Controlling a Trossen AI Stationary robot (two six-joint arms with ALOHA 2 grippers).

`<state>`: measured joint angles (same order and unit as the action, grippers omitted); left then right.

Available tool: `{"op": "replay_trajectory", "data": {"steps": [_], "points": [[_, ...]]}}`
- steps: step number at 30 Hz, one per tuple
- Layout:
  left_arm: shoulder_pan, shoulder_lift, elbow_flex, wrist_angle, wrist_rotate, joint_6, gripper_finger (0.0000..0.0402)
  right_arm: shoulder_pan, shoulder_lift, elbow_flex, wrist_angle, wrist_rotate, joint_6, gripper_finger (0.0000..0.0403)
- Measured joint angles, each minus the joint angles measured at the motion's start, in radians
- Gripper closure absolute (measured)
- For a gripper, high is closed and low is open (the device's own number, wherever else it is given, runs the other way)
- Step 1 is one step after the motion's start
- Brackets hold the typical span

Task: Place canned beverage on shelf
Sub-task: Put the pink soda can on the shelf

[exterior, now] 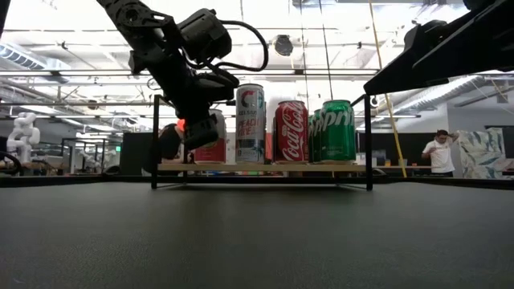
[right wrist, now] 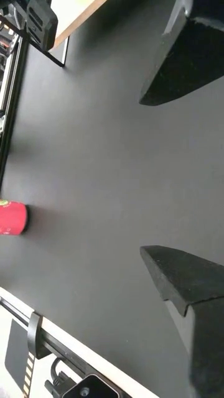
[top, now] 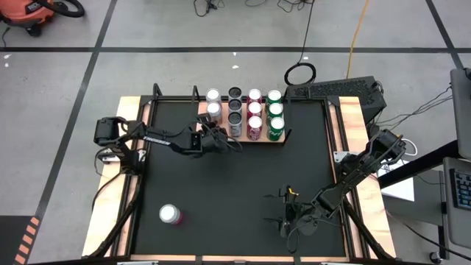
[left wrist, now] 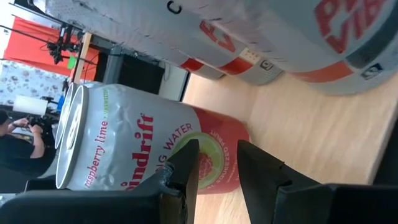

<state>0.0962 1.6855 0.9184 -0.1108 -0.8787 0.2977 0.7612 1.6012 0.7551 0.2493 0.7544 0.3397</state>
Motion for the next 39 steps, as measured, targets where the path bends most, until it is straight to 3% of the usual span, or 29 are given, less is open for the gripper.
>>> {"op": "replay_trajectory", "data": {"steps": [33,39], "points": [[0.028,0.000,0.000,0.027,0.005,-0.003,0.0302,0.000,0.000,0.000,0.000,0.000,0.000,0.0037],[-0.036,0.000,0.006,0.017,-0.045,-0.025,0.0302,0.000,0.000,0.000,0.000,0.000,0.000,0.0037]]}}
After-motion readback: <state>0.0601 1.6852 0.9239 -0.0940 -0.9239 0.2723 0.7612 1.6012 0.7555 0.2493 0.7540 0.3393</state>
